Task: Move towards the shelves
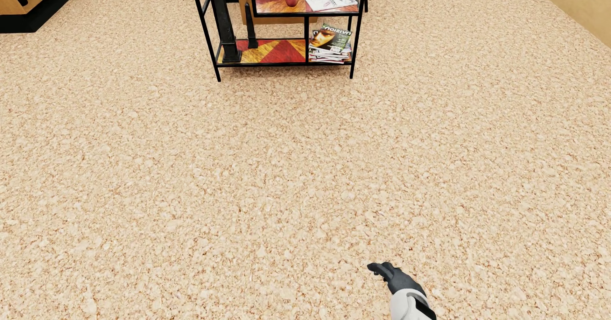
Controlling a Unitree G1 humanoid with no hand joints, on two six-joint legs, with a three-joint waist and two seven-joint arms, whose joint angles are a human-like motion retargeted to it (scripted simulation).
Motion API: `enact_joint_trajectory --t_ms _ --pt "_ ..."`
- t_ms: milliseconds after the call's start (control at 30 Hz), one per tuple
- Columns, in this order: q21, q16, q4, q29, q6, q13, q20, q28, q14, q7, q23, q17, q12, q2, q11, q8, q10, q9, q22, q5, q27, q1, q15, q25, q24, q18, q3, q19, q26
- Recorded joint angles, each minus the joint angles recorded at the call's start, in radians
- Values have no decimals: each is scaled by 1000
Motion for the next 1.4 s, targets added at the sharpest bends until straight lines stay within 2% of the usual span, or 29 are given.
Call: enact_joint_trajectory --t_ms 67,133,167,200,233,267,300,333,367,400,433,467,500,533,567,600,633,700,767,833,900,933,967,1033,1067,1167,1233,1300,1400 --pt "65 22 -41 129 -1 110 -37 26 -78 -44 193 -24 -55 -189 -178 -67 -40 -8 -37 12 66 144 -83 -51 5 -15 -45 -25 -48" --pt "87 56 -59 297 4 272 -117 17 -186 -57 252 -72 -102 -286 -577 -121 -3 -20 -99 26 37 260 -84 -88 7 -7 -76 3 -133" --pt "23 77 -66 333 4 376 -163 17 -244 -66 231 -85 -115 -294 -828 -127 25 -28 -147 38 14 321 -50 -67 -7 -4 -86 54 -187" --pt "-76 100 -65 321 2 486 -204 23 -285 -72 195 -76 -117 -286 -1029 -130 71 -35 -200 39 0 378 -12 -30 -31 -8 -93 121 -235" --pt "-175 126 -45 273 -3 582 -228 28 -275 -77 161 -44 -113 -288 -1069 -165 177 -39 -253 25 -6 409 82 3 -67 -24 -98 84 -267" --pt "-244 144 -9 208 -1 639 -223 37 -173 -96 147 0 -105 -319 -943 -178 353 -35 -302 12 -5 391 227 20 -110 -68 -105 -14 -274" --pt "-278 133 21 150 9 637 -180 75 14 -131 165 35 -95 -353 -767 -171 555 -23 -332 9 12 333 187 15 -152 -186 -112 -86 -252" --pt "-284 87 40 125 20 584 -114 160 169 -155 203 48 -87 -368 -635 -164 728 -10 -331 2 44 257 103 -10 -185 -309 -119 -82 -207" --pt "-274 36 83 136 30 496 -56 269 199 -137 235 48 -89 -356 -583 -154 840 1 -298 7 71 184 44 -55 -199 -332 -124 -68 -154" --pt "-256 9 138 151 38 396 -34 339 145 -103 233 46 -102 -322 -602 -138 887 7 -242 28 76 115 18 -109 -194 -305 -122 -51 -109" --pt "-238 15 195 130 46 303 -47 332 98 -58 186 52 -117 -279 -655 -116 873 10 -177 58 56 53 15 -151 -170 -262 -115 -35 -89" --pt "-232 40 240 72 52 231 -74 276 49 -20 112 67 -123 -234 -719 -92 807 10 -122 90 -1 1 17 -159 -134 -211 -106 -18 -95" --pt "-232 69 263 11 57 171 -93 217 10 1 43 83 -113 -192 -780 -67 689 8 -93 115 -86 -38 17 -134 -103 -202 -97 -3 -109" --pt "-216 89 274 -22 61 124 -98 176 0 11 -35 93 -110 -158 -828 -42 521 5 -76 133 -164 -54 16 -94 -84 -223 -88 13 -109" --pt "-190 102 275 -25 64 81 -91 145 22 17 -118 96 -106 -134 -865 -13 313 0 -70 148 -223 -44 15 -66 -80 -246 -79 28 -101" --pt "-161 103 272 -14 67 38 -75 122 60 33 -202 91 -103 -118 -895 22 141 -6 -70 159 -262 -11 16 -56 -86 -237 -69 41 -85" --pt "-139 99 272 -7 71 0 -52 110 44 69 -278 89 -101 -115 -903 53 78 -10 -70 172 -290 28 13 -57 -95 -194 -62 54 -61" --pt "-139 74 262 -22 77 -34 -16 120 4 149 -384 97 -121 -117 -892 98 0 -14 -36 181 -317 94 4 -43 -103 -139 -52 79 5" --pt "-166 62 227 -45 68 -18 -49 103 32 193 -398 112 -156 -105 -913 119 -91 -14 26 166 -296 148 15 -18 -67 -120 -50 105 46" --pt "-159 79 198 -29 54 -2 -131 37 51 217 -313 104 -181 -84 -936 128 -174 -17 57 148 -229 194 -11 -72 -5 -123 -58 173 24" --pt "-119 96 170 56 39 19 -182 4 63 209 -158 78 -207 -66 -870 111 -235 -21 54 116 -136 229 -87 -168 23 -125 -65 131 -12" --pt "-103 98 155 109 30 35 -185 8 68 196 -67 71 -222 -46 -831 87 -264 -23 44 93 -92 244 -120 -187 19 -125 -65 111 -21" --pt "-101 95 139 147 22 57 -176 23 75 177 24 72 -236 -14 -823 63 -294 -28 28 73 -54 259 -134 -176 7 -126 -65 110 -26" --pt "-117 76 109 167 3 128 -138 66 93 121 184 82 -264 75 -916 7 -346 -41 -7 42 2 277 -152 -104 -35 -126 -62 139 -39" --pt "-110 65 98 175 -7 160 -111 94 100 89 259 90 -268 115 -969 -41 -357 -48 -23 27 20 275 -161 -70 -59 -127 -60 133 -56" --pt "-25 38 90 259 -26 246 -50 166 97 15 395 101 -253 193 -1072 -141 -343 -62 -49 16 27 253 -155 -50 -124 -131 -59 123 -80" --pt "-14 30 94 296 -29 275 -29 167 90 -3 398 96 -216 204 -1073 -162 -330 -64 -43 17 18 248 -161 -30 -132 -136 -63 118 -72" --pt "-42 28 102 255 -28 269 -10 148 86 -1 368 88 -178 203 -1056 -164 -327 -64 -2 21 17 254 -174 -5 -121 -141 -69 113 -37" --pt "-64 35 117 132 -21 215 2 81 76 18 294 72 -142 208 -1057 -151 -322 -65 107 36 -5 267 -182 -12 -65 -148 -77 107 63"
